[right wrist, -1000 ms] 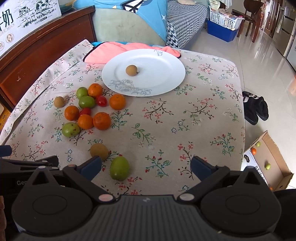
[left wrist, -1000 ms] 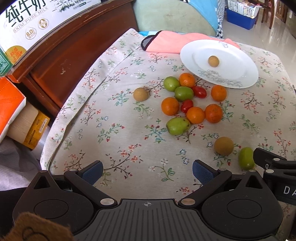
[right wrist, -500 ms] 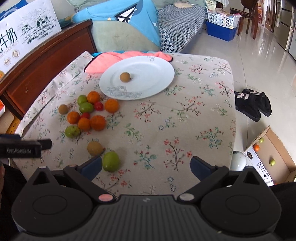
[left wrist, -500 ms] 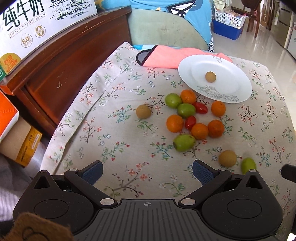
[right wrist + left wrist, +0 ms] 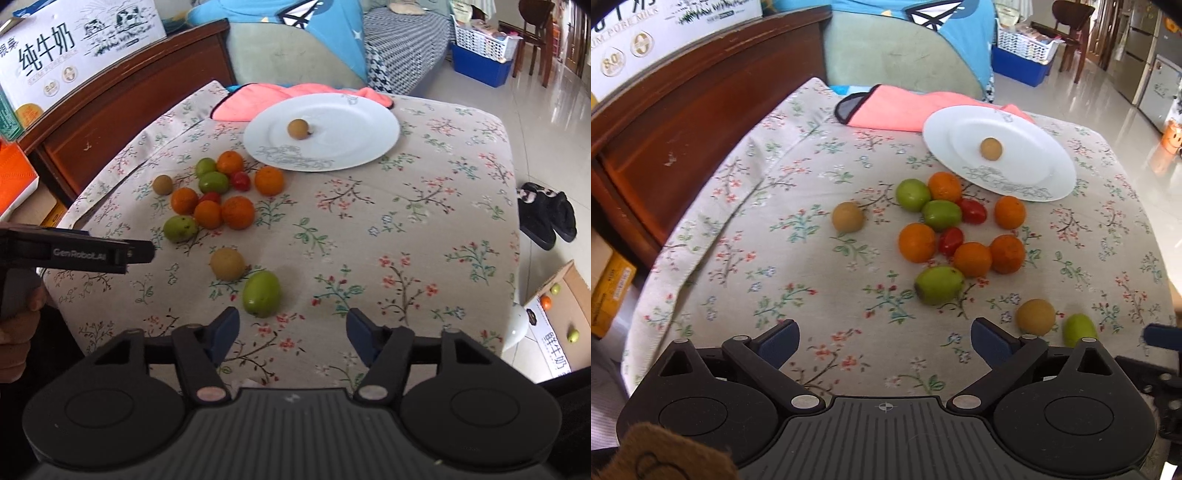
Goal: Organize fruits
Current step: 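Grasp a green plum with the left gripper while the right gripper grasps another green plum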
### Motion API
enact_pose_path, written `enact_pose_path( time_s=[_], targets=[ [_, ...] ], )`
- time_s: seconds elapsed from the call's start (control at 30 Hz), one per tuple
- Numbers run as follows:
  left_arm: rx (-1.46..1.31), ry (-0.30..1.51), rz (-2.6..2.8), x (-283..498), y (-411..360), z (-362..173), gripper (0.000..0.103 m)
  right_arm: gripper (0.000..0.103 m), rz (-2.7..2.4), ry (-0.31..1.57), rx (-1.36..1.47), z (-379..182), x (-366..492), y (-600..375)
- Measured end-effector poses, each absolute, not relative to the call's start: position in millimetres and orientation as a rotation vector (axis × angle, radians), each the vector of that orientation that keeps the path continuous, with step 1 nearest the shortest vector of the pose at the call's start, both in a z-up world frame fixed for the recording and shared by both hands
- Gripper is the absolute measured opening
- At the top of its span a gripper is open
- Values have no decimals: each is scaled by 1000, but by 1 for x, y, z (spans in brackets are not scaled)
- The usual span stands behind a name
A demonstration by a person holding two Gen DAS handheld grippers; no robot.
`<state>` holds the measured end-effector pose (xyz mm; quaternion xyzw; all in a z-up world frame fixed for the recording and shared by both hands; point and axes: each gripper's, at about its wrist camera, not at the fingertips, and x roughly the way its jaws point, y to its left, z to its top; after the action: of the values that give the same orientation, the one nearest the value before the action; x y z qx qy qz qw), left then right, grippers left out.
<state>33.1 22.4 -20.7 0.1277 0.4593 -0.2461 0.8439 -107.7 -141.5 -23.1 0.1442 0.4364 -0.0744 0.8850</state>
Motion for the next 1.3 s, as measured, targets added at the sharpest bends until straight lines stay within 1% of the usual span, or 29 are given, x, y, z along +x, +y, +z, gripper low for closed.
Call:
enact_pose_path(
  time_s=[0.1, 0.27, 0.43, 0.53, 0.67, 1.0, 1.3],
  targets=[
    [232, 971, -538, 36, 20, -22, 95, 56, -155, 904, 300, -27, -104, -139],
    [207, 963, -557, 41, 12, -25, 90, 51, -143, 903, 307, -32, -98, -138],
    [225, 963, -575, 43, 1, -32, 73, 51, -139, 889, 310, -35, -93, -135],
    [227, 959, -589, 43, 1, -32, 69, 51, -147, 888, 319, -37, -91, -135],
    [248, 961, -620, 37, 9, -28, 68, 51, -147, 885, 313, -37, -91, -134],
    [224, 958, -612, 43, 14, -31, 68, 41, -146, 893, 316, -41, -87, -133],
    [185, 959, -576, 54, -2, -40, 68, 40, -148, 898, 336, -46, -81, -132]
  ],
)
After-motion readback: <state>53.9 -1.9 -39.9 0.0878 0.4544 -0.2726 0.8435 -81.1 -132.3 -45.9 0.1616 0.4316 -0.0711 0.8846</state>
